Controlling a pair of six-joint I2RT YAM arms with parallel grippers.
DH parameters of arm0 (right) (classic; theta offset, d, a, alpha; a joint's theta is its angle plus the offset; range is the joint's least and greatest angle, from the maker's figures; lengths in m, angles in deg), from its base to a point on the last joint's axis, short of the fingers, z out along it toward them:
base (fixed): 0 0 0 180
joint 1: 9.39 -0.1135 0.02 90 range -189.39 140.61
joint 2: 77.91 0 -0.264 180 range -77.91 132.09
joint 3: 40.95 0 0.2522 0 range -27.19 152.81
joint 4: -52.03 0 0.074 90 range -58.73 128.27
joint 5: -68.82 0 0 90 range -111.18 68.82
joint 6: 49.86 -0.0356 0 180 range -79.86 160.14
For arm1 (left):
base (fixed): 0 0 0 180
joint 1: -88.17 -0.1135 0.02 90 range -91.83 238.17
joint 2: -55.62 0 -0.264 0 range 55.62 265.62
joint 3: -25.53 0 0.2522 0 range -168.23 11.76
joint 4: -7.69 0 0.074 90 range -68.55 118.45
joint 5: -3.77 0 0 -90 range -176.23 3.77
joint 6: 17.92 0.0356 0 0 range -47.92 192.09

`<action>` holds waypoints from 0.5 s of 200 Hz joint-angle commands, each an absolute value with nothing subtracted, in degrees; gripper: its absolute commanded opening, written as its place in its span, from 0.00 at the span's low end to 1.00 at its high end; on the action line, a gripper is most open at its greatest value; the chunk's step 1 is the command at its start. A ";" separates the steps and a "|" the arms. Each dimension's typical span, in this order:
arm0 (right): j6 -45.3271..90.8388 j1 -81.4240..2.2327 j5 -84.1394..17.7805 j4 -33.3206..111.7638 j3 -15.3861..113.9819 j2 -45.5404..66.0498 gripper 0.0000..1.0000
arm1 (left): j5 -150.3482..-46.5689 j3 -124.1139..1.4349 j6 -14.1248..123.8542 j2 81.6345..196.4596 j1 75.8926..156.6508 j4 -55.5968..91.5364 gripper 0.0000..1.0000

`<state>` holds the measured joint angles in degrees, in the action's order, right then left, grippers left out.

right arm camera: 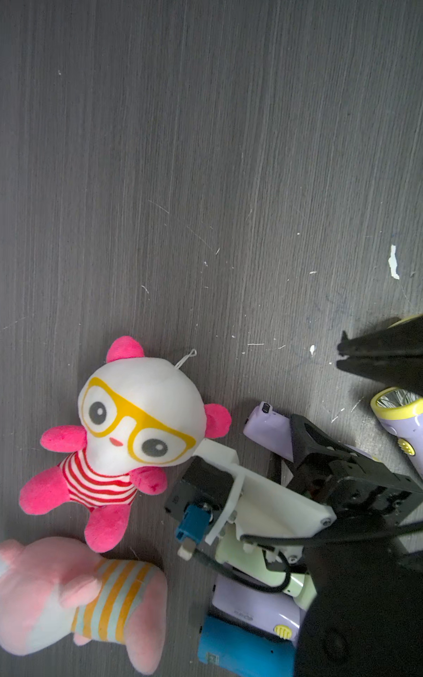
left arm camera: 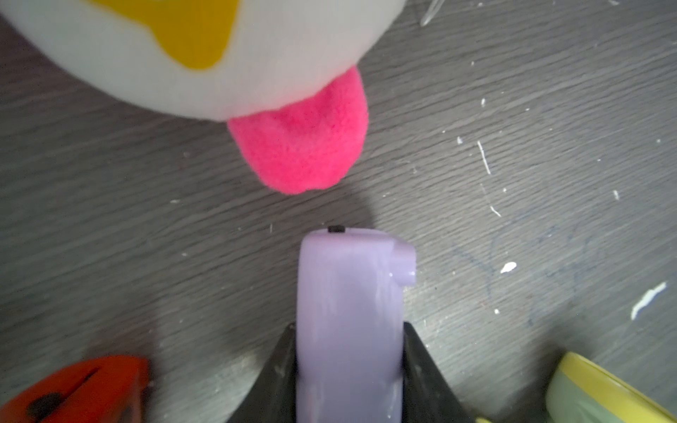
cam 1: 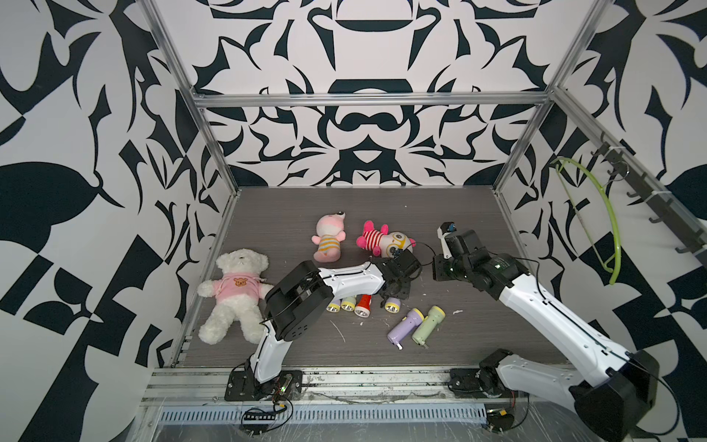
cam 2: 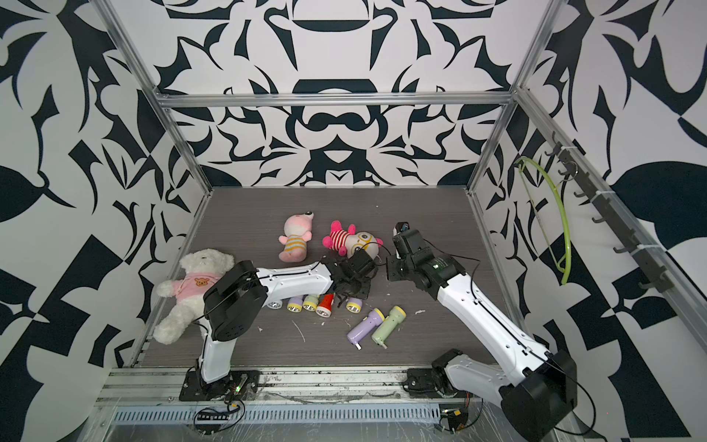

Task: Close the plug at the bottom of the flashlight
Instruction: Place the flashlight at the center of the board.

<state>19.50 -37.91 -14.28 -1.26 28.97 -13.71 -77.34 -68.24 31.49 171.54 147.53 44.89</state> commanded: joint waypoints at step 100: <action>19.66 -37.80 -13.15 -0.16 29.59 -13.78 0.00 | -75.17 -62.55 29.19 167.61 146.36 49.23 0.00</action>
<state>19.54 -37.91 -14.26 -1.13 28.93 -13.60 -74.87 -65.73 30.02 170.05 146.72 46.90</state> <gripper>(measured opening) 0.046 0.387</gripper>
